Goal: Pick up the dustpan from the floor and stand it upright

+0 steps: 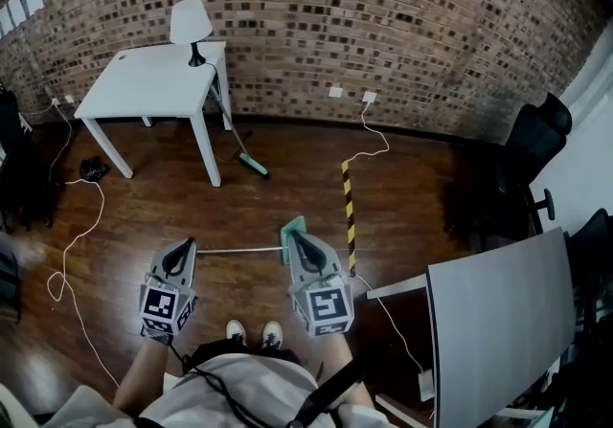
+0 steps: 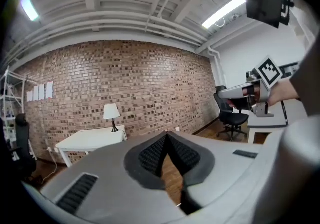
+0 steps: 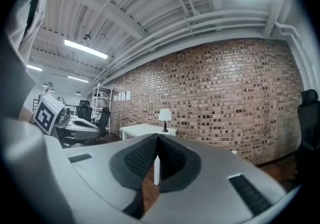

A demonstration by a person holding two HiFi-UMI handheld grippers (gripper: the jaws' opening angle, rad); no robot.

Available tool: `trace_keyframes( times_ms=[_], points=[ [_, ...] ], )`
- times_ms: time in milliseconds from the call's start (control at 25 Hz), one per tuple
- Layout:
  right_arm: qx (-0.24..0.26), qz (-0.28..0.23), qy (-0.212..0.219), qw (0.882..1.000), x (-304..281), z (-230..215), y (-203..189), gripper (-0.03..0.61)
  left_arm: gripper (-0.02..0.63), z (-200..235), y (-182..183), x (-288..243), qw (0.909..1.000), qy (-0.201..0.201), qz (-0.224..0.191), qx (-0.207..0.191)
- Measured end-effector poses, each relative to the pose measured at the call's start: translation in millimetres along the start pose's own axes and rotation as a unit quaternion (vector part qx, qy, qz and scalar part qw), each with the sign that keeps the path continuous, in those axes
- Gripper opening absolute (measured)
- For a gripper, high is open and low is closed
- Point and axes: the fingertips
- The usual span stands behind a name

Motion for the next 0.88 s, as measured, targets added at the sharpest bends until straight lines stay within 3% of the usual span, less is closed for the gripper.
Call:
trace_keyframes(
  times_ms=[320,560,680,720,800,880],
  points=[
    [0.034,0.024,-0.007,0.999,-46,14,-12,0.009,0.015,39,-16,-17,0.9998,-0.019,0.005,0.008],
    [0.078,0.045,-0.023,0.996,-66,37,-24,0.012,0.027,64,-57,-18,0.9961,-0.058,-0.006,0.066],
    [0.118,0.064,-0.017,0.991,-74,44,-43,0.019,0.058,66,-96,-26,0.9895,-0.092,0.012,0.111],
    [0.131,0.076,-0.009,0.988,-78,46,-54,0.059,0.072,66,-114,-29,0.9867,-0.098,0.027,0.127],
    [0.122,0.114,0.003,0.986,-88,49,-75,0.109,0.072,64,-158,-38,0.9807,-0.113,0.070,0.144],
    [0.099,0.143,0.006,0.985,-106,47,-92,0.110,0.132,59,-208,-51,0.9699,-0.134,0.119,0.165]
  ],
)
Point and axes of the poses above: the fingertips, and each gripper's own axes: x backward along the fingers, z to its left, y out of its top, and after that the axes turned 13 degrees about -y, right-handed
